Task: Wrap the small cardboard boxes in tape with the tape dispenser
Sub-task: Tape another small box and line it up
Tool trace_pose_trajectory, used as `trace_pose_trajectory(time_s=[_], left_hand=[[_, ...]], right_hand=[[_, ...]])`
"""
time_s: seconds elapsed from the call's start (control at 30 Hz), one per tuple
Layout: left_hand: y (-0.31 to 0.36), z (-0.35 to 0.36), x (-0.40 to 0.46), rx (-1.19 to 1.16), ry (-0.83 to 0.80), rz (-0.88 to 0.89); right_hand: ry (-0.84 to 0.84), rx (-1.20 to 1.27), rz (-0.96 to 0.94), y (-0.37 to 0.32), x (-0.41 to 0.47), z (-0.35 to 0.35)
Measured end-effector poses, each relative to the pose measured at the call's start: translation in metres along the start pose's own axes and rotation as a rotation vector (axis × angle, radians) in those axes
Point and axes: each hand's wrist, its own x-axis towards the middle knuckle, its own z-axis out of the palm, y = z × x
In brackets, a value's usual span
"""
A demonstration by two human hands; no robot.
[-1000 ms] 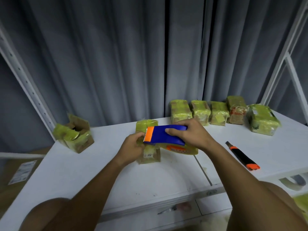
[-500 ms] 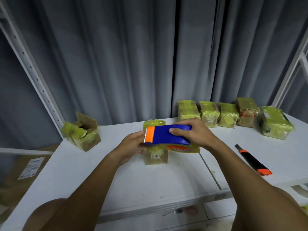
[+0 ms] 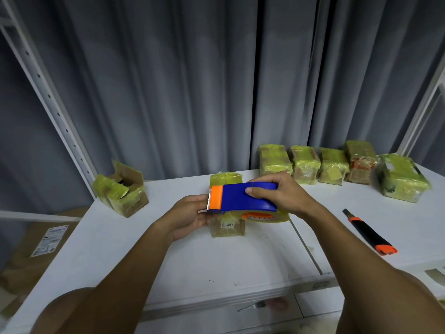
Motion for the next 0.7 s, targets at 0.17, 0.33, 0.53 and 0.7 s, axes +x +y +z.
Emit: trace_pose_trajectory(time_s=[0.17, 0.33, 0.53, 0.7], left_hand=[[-0.002, 0.002, 0.0, -0.062, -0.06, -0.046], [-0.001, 0.003, 0.0, -0.125, -0.075, -0.062], [0.0, 0.006, 0.002, -0.178, -0.02, -0.084], [-0.001, 0.012, 0.008, -0.134, 0.16, -0.014]], right_hand=[[0.023, 0.066, -0.006, -0.002, -0.001, 0.0], [0.03, 0.096, -0.012, -0.002, -0.002, -0.003], [0.022, 0.086, -0.007, 0.0, -0.002, -0.003], [0.069, 0.061, 0.035, 0.004, 0.001, -0.001]])
